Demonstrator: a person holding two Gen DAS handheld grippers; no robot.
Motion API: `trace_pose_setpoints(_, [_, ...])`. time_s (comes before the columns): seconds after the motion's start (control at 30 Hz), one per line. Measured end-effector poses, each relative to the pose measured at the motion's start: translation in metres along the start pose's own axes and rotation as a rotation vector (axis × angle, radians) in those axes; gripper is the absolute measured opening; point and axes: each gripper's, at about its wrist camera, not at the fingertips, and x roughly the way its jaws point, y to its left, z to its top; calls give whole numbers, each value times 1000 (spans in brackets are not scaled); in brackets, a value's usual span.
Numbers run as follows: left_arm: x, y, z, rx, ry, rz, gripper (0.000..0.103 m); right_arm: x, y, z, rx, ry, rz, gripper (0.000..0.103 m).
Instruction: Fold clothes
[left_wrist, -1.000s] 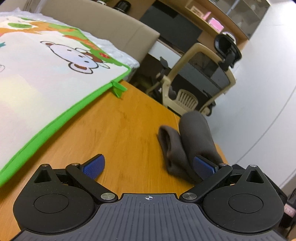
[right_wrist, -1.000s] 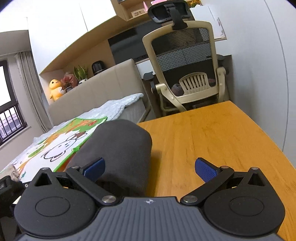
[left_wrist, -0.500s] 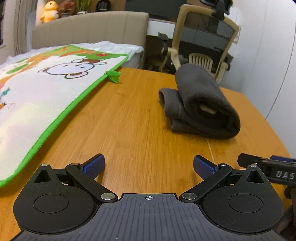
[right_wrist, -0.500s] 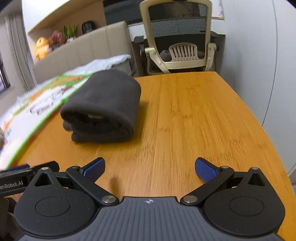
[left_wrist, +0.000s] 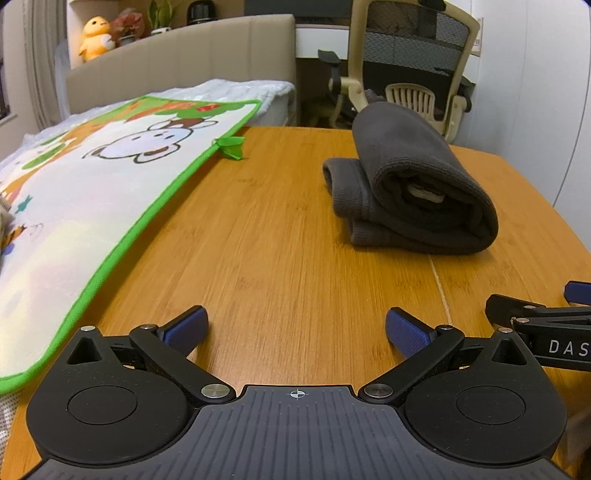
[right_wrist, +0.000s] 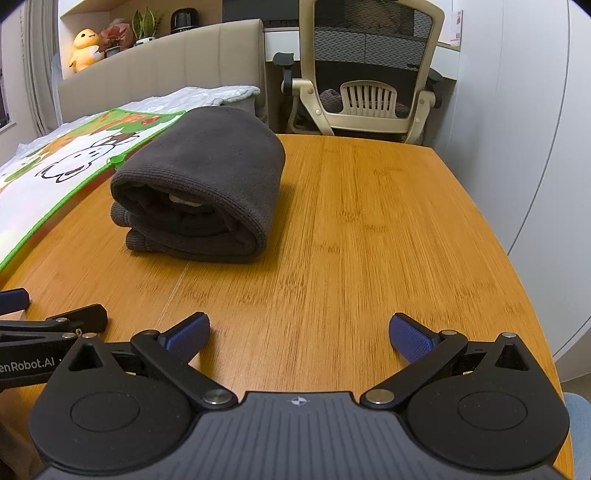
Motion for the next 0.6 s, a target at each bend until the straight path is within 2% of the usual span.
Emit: trace_pose_setpoints(0.6, [1,2,0,-4,-3,-8,103,2,-2,1,2,-2,0,103])
